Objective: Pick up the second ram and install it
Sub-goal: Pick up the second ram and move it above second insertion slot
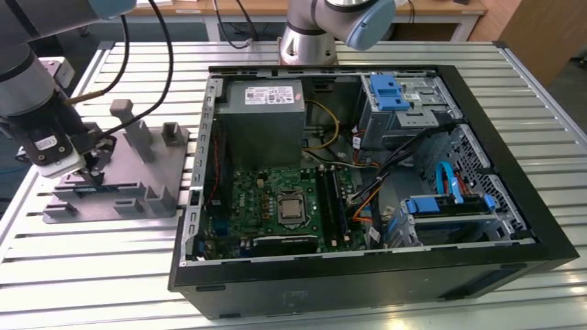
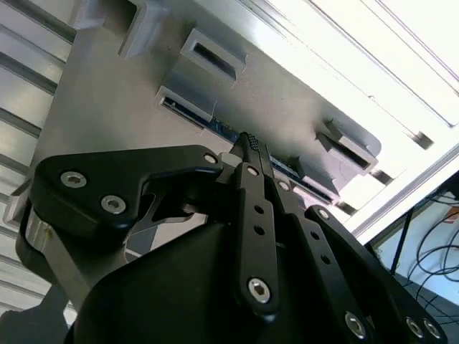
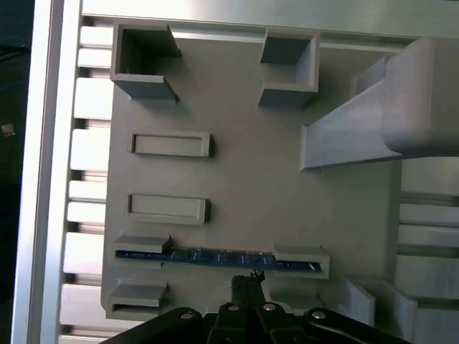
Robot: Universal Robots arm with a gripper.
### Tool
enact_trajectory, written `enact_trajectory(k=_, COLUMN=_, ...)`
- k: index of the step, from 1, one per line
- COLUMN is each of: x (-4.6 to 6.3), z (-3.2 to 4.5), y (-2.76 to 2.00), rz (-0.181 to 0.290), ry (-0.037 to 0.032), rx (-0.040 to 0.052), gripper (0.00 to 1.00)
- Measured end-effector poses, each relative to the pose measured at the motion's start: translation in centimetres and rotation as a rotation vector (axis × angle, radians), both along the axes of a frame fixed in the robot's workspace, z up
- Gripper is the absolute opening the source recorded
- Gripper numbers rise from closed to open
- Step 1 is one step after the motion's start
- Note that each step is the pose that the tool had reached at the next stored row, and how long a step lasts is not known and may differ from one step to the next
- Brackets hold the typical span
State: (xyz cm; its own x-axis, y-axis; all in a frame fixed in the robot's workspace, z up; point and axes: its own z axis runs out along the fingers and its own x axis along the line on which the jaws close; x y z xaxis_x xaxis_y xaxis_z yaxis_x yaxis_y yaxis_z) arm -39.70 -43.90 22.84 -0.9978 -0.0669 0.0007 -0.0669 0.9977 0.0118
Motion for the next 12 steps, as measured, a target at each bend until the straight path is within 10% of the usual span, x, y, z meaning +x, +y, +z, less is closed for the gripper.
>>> enact_trajectory(k=12, x=0.00, z=0.00, y=0.00, rz=0.154, ry=0.0000, rx=0.0000, gripper=0.10)
